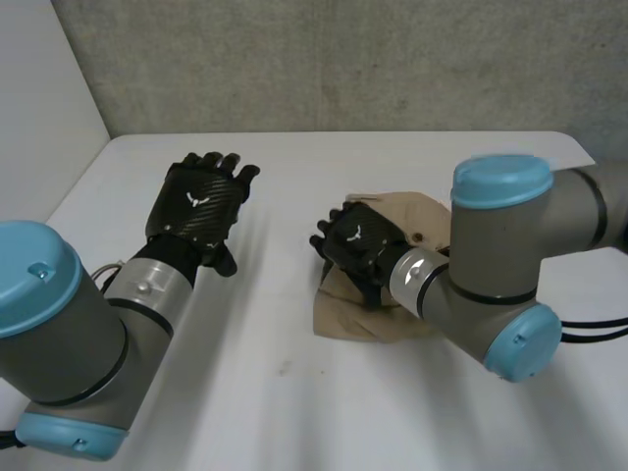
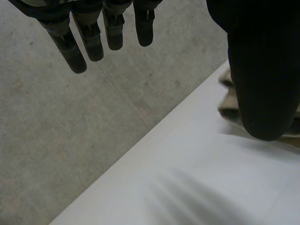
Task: Fold the shorts.
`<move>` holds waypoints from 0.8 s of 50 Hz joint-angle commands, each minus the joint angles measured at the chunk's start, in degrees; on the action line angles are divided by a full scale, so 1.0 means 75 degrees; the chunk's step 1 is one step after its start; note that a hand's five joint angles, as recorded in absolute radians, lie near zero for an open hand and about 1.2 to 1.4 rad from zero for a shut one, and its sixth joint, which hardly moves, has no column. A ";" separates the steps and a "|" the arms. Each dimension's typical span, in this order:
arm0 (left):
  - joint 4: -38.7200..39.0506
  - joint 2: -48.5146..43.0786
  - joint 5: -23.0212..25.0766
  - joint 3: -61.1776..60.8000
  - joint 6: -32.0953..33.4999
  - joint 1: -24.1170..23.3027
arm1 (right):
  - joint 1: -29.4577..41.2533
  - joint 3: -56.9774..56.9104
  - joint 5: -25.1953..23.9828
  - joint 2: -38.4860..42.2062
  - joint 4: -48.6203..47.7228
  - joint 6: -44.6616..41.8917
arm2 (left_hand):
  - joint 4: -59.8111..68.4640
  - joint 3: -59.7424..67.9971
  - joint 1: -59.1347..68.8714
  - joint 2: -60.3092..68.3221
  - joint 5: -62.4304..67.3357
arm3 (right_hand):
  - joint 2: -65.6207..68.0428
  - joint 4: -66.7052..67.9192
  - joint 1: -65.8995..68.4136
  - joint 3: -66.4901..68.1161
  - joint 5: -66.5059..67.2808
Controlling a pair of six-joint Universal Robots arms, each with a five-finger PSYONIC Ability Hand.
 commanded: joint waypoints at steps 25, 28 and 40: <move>-0.0648 -0.4506 0.1229 0.5663 -0.1047 -0.1206 | -0.2469 -0.0008 -0.0062 -0.0422 0.0203 0.3927 | 0.0302 0.0237 0.0311 0.0322 0.0172 | -0.0410 -0.0433 -0.0189 -0.0387 -0.0485; -0.0765 -0.4624 0.1240 0.5758 -0.1281 -0.1195 | -0.2481 -0.0432 -0.0544 -0.0058 0.0638 0.3962 | 0.0302 0.0237 0.0311 0.0322 0.0172 | -0.0410 -0.0433 -0.0189 -0.0387 -0.0485; -0.0976 -0.4635 0.1240 0.5640 -0.1434 -0.1160 | -0.2457 -0.2073 -0.1553 0.1619 0.2560 0.3857 | 0.0280 0.0214 0.0288 0.0300 0.0149 | -0.0410 -0.0433 -0.0189 -0.0387 -0.0485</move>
